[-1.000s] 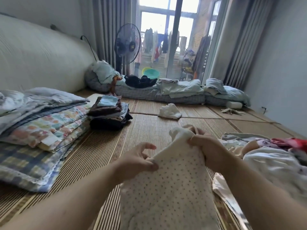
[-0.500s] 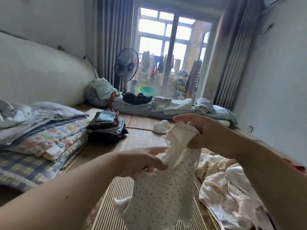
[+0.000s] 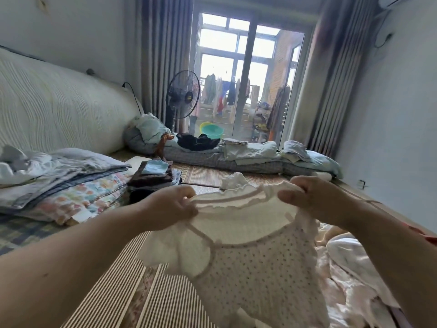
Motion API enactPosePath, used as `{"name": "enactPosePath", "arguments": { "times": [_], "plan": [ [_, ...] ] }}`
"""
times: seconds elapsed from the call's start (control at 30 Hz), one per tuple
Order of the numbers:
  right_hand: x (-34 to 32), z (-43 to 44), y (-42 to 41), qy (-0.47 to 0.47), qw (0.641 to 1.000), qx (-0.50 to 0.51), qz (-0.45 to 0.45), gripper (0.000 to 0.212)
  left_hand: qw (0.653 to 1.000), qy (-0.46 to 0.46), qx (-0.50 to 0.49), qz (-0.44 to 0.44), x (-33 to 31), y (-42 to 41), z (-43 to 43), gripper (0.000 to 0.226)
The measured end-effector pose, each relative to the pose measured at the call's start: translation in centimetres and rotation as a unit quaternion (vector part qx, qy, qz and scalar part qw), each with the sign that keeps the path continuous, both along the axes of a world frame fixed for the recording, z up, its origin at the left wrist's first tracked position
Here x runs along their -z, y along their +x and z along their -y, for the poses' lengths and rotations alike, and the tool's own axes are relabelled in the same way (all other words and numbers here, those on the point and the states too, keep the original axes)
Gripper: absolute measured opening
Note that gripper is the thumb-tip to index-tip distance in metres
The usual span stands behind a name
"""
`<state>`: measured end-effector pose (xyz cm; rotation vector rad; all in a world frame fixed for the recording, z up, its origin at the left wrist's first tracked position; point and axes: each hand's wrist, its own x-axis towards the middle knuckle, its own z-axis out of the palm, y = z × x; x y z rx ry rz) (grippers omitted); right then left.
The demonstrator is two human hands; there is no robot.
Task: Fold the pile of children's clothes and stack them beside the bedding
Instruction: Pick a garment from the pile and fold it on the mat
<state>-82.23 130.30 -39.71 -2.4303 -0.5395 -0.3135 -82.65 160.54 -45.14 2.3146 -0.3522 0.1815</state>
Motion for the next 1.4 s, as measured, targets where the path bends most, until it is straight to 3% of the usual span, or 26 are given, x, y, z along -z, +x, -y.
{"name": "enactPosePath", "arguments": {
  "times": [0.1, 0.23, 0.3, 0.37, 0.47, 0.53, 0.6, 0.7, 0.8, 0.9, 0.97, 1.03, 1.1, 1.27, 1.33, 1.4],
  "plan": [
    [0.3, 0.8, 0.9, 0.019, 0.999, 0.034, 0.029, 0.039, 0.993, 0.078, -0.057, 0.071, -1.0, 0.4, -1.5, 0.014],
    [0.5, 0.8, 0.9, 0.096, 0.995, 0.020, 0.017, 0.034, 0.992, -0.006, -0.081, 0.092, -1.8, 1.2, -3.1, 0.031],
    [0.2, 0.7, 0.4, 0.110, 0.994, -0.020, 0.018, 0.038, 0.989, 0.010, -0.083, 0.123, -2.3, 1.4, -3.5, 0.037],
    [-0.2, 0.7, -0.2, 0.087, 0.995, -0.053, 0.013, 0.044, 0.986, 0.069, -0.052, 0.145, -3.0, 1.0, -4.1, 0.049],
    [-0.7, 1.4, -0.5, 0.007, 1.000, -0.002, 0.007, 0.046, 0.981, 0.132, 0.014, 0.141, -4.6, -0.4, -4.8, 0.069],
    [-0.8, 1.7, -0.9, 0.052, 0.998, -0.013, -0.029, 0.034, 0.974, 0.181, 0.000, 0.138, -5.4, -0.8, -5.4, 0.054],
    [-0.9, 1.8, -1.5, 0.145, 0.984, -0.071, -0.071, 0.022, 0.965, 0.214, -0.022, 0.149, -6.2, -1.1, -5.8, 0.022],
    [-1.3, 1.8, -1.9, 0.264, 0.950, -0.135, -0.097, 0.013, 0.985, 0.109, -0.022, 0.132, -6.5, -1.5, -6.7, 0.010],
    [-2.0, 2.1, -1.5, 0.322, 0.929, -0.149, -0.103, 0.016, 0.991, -0.110, 0.039, 0.063, -6.2, -1.5, -7.7, 0.047],
    [-2.1, 2.9, -0.3, 0.278, 0.936, -0.154, -0.153, 0.033, 0.979, -0.188, 0.080, -0.020, -4.8, 0.3, -8.4, 0.062],
    [-0.8, 2.9, 1.8, 0.173, 0.968, -0.061, -0.173, 0.040, 0.973, -0.200, 0.081, -0.086, -3.3, 2.3, -8.4, 0.057],
    [1.9, 2.7, 5.0, 0.011, 0.984, 0.071, -0.162, 0.036, 0.981, -0.148, 0.034, -0.120, -0.7, 4.7, -7.7, 0.055],
    [5.9, 2.2, 8.7, -0.066, 0.975, 0.138, -0.161, 0.032, 0.986, -0.072, -0.027, -0.146, 3.1, 7.7, -7.0, 0.044],
    [16.9, 0.9, 16.2, -0.077, 0.960, 0.172, -0.205, 0.026, 0.970, 0.124, -0.147, -0.146, 13.3, 15.1, -6.5, 0.031],
    [20.9, 0.2, 18.3, -0.085, 0.957, 0.192, -0.202, 0.021, 0.961, 0.130, -0.182, -0.164, 16.8, 16.8, -6.4, 0.022],
    [23.6, -0.4, 19.4, -0.079, 0.949, 0.222, -0.208, 0.019, 0.955, 0.074, -0.223, -0.178, 19.5, 17.6, -6.3, 0.015]
  ]
}}
